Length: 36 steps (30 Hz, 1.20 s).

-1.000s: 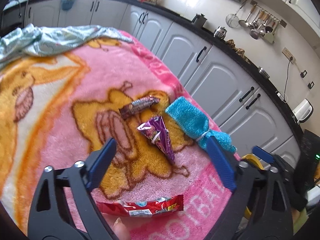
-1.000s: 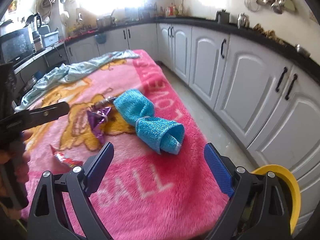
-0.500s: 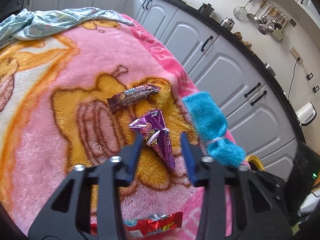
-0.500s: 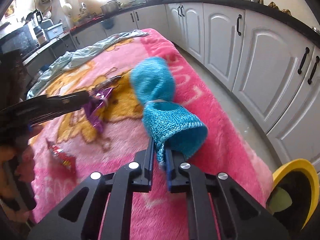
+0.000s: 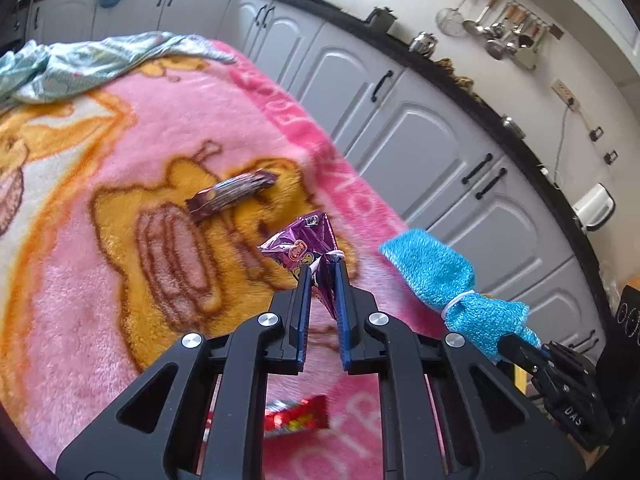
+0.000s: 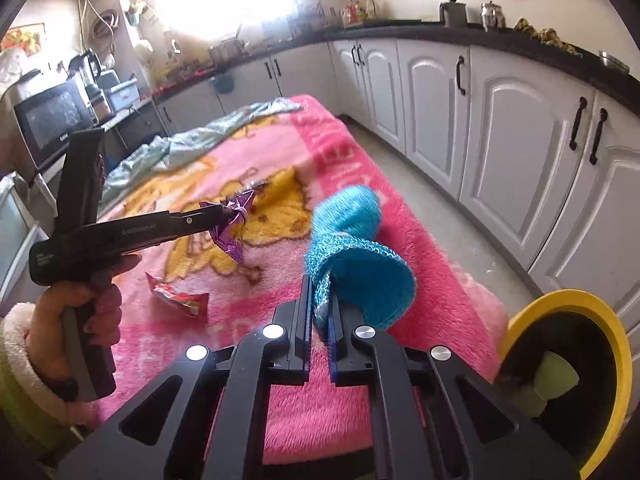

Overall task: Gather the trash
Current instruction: 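Carry the wrapper and towel over the yellow bin and open both tools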

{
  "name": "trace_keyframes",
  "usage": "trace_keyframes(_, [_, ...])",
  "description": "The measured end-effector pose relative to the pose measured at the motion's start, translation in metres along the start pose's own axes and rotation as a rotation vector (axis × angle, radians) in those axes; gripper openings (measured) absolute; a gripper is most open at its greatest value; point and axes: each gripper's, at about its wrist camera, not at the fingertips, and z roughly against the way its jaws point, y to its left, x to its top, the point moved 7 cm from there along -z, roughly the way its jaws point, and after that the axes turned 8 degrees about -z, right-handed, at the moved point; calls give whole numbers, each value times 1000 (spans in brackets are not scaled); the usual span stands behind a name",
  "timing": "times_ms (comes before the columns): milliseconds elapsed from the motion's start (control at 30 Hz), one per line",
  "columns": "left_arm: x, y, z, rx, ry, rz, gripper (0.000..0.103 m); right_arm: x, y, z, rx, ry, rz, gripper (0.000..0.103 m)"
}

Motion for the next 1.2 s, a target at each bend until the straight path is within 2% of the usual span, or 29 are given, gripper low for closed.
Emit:
trace_keyframes(433, [11,-80,31,-112,-58,-139,7,9,-15,84,-21,-130,-3,6])
trace_keyframes(767, [0,-180,16,-252,-21,-284,7,-7,-82,147,-118,-213,-135,6])
trace_keyframes(1067, [-24,-265,-22,-372,60,-379,8,-38,-149,169,-197,-211,-284,6])
trace_keyframes(1100, [-26,-270,-27,-380,68,-383,8,-40,-153,168,-203,-208,-296,8])
trace_keyframes(1133, [-28,-275,-31,-383,74,-381,11,-43,-163,167,-226,-208,-320,17])
trace_keyframes(1167, [-30,-279,-35,-386,83,-376,21,-45,-169,166,-249,-207,-333,25])
trace_keyframes(1200, [-32,-282,-40,-389,95,-377,25,-47,-175,167,-267,-216,-341,38])
